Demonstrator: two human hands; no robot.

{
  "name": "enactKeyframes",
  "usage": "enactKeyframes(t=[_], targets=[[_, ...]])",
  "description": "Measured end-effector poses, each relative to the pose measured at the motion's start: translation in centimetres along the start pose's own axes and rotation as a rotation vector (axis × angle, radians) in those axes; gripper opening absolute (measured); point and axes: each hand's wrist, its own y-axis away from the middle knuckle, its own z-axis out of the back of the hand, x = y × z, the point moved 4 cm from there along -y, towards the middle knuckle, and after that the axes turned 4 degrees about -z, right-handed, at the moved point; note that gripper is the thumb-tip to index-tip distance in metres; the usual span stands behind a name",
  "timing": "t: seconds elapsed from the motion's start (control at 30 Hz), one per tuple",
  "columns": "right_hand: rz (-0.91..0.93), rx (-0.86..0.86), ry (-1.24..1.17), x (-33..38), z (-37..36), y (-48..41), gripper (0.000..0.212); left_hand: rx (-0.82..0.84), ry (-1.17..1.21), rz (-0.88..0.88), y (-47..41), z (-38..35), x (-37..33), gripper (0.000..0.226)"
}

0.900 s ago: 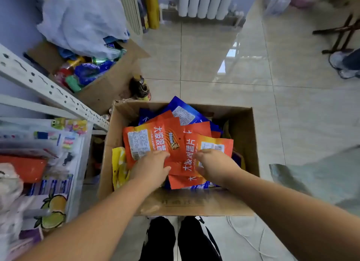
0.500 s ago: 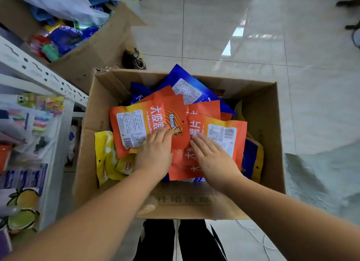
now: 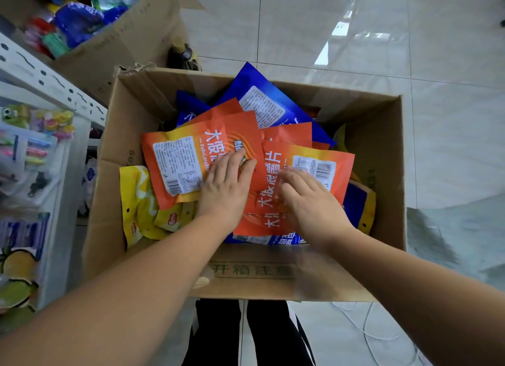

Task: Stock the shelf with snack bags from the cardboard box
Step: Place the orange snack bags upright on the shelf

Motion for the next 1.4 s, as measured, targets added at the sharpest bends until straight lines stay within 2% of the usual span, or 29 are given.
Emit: enactKeyframes(t=[0.07, 0.2, 0.37, 0.5, 0.7, 0.8, 0.9, 1.03, 1.13, 1.27, 1.4], targets=[[0.010, 0.005, -0.019, -0.3, -0.1, 0.0, 0.053, -0.041, -0.013, 0.002, 0.1, 0.2, 0.2, 0.076], [0.012, 0.011, -0.042, -0.9, 0.0, 0.0, 0.043, -0.248, 0.096, 0.054, 0.2, 1.4, 1.1, 0.036], [-0.006, 0.011, -0.058, -1.3, 1.7, 0.1, 0.035, -0.343, 0.166, 0.113, 0.2, 4.0, 2.9, 0.009], [-0.019, -0.008, -0.040, -1.8, 4.5, 0.5, 0.036, -0.375, 0.273, 0.152, 1.0, 7.4, 4.5, 0.009], [-0.089, -0.086, -0.058, -1.9, 12.0, 1.2, 0.026, -0.366, 0.314, 0.421, 3.5, 15.4, 7.7, 0.016], [-0.213, -0.044, -0.064, -2.1, 16.1, 1.7, 0.021, -0.330, 0.330, 0.471, 4.5, 19.4, 9.0, 0.014], [-0.333, -0.030, -0.240, -3.0, 18.9, 2.6, 0.017, -0.244, 0.400, 0.472, 5.8, 23.0, 9.7, 0.018], [-0.363, -0.103, -0.618, -3.3, 23.5, 4.5, 0.017, -0.227, 0.525, 0.530, 9.3, 28.5, 9.5, 0.008], [-0.395, -0.104, -0.937, -2.2, 27.6, 5.8, 0.029, -0.245, 0.554, 0.595, 12.7, 32.8, 9.4, 0.022], [-0.298, -0.095, -1.147, 0.5, 32.3, 6.3, 0.024, -0.305, 0.594, 0.640, 18.0, 38.0, 9.0, 0.020], [-0.132, -0.088, -1.188, 5.0, 36.1, 5.6, 0.022, -0.370, 0.601, 0.678, 24.3, 43.0, 9.0, 0.015]])
